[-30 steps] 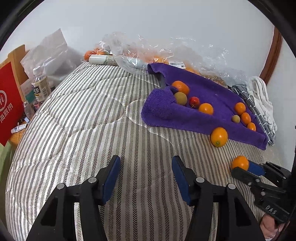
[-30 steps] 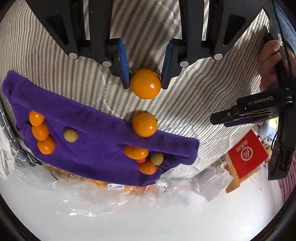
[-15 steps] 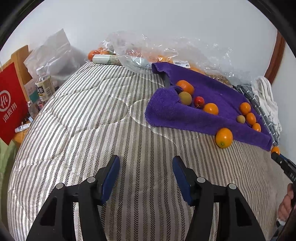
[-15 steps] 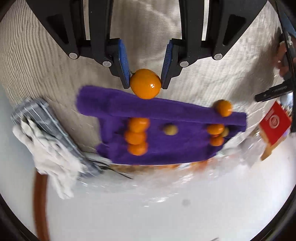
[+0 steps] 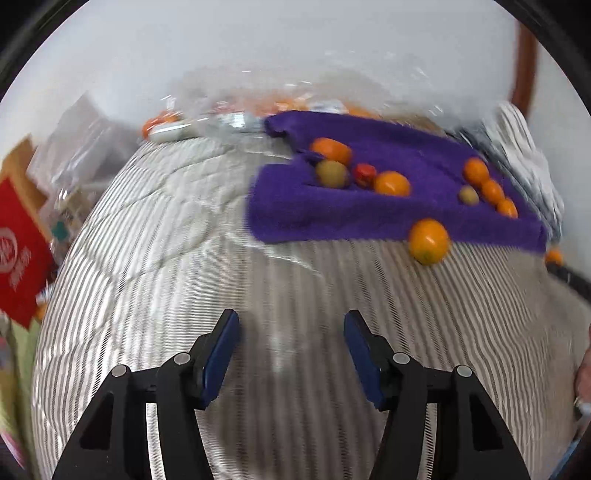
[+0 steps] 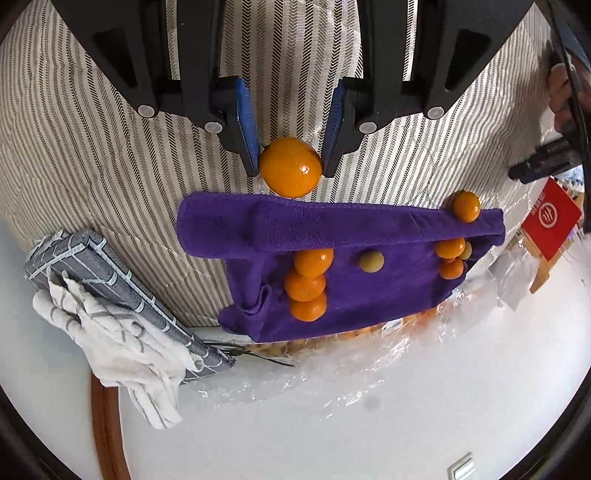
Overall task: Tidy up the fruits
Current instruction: 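Grasp a large orange beside the towel with the left tool while the right tool holds its orange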
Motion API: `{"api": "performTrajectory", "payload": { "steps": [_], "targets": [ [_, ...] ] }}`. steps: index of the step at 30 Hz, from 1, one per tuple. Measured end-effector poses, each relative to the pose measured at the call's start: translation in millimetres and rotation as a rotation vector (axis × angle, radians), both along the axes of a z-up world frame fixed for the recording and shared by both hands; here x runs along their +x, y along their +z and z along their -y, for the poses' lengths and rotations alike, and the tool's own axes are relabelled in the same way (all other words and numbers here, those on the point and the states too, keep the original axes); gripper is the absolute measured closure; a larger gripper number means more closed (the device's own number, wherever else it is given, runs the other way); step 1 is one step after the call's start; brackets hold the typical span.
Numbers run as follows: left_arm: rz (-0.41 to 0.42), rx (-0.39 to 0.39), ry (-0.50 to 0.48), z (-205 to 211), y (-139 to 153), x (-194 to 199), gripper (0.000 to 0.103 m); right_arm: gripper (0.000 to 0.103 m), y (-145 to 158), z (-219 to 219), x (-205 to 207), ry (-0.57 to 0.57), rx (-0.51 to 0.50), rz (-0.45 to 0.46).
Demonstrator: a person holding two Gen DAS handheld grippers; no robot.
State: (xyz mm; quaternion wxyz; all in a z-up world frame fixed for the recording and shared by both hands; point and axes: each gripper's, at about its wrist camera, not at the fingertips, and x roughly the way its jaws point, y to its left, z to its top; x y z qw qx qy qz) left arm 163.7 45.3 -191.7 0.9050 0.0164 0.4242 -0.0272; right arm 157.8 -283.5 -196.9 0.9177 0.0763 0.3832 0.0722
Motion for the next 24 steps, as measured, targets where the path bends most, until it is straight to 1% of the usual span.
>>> {"api": "performTrajectory", "payload": {
  "steps": [1, 3, 6, 8, 10, 12, 15, 17, 19, 20, 22, 24],
  "targets": [
    [-0.003, -0.018, -0.032, 8, 1, -2, 0.048, 0.069, 0, 1, -1, -0.004, 0.006, 0.001],
    [-0.021, -0.099, -0.095, 22, 4, -6, 0.047, 0.069, 0, 3, -1, -0.021, 0.004, -0.002],
    [-0.041, -0.151, -0.137, 43, 14, -2, 0.046, 0.069, -1, 4, -3, -0.027, 0.007, -0.006],
    [-0.032, -0.141, -0.151, 56, 21, 4, 0.046, 0.069, -1, 3, -2, -0.026, 0.008, -0.009],
    [-0.011, -0.097, -0.142, 67, 25, 12, 0.046, 0.069, -2, 3, -1, -0.026, 0.004, -0.018],
    [-0.012, -0.066, -0.122, 75, 24, 24, 0.046, 0.069, -3, 2, -1, -0.027, 0.003, -0.022],
    [-0.026, -0.072, -0.104, 80, 19, 35, 0.046, 0.069, -3, 4, 0, -0.028, 0.008, -0.024],
    [-0.009, -0.057, -0.091, 84, 15, 40, 0.049, 0.069, -4, 5, 1, -0.029, 0.006, -0.029],
    [-0.004, -0.050, -0.097, 88, 11, 44, 0.058, 0.069, -4, 4, 1, -0.025, 0.005, -0.030],
    [-0.003, -0.054, -0.102, 90, 10, 45, 0.060, 0.069, -4, 4, 1, -0.024, 0.005, -0.029],
    [-0.001, -0.057, -0.117, 92, 8, 46, 0.071, 0.069, -4, 5, 2, -0.022, 0.010, -0.029],
    [0.012, -0.055, -0.140, 94, 8, 45, 0.071, 0.069, -4, 6, 2, -0.021, 0.015, -0.031]
  ]
}}
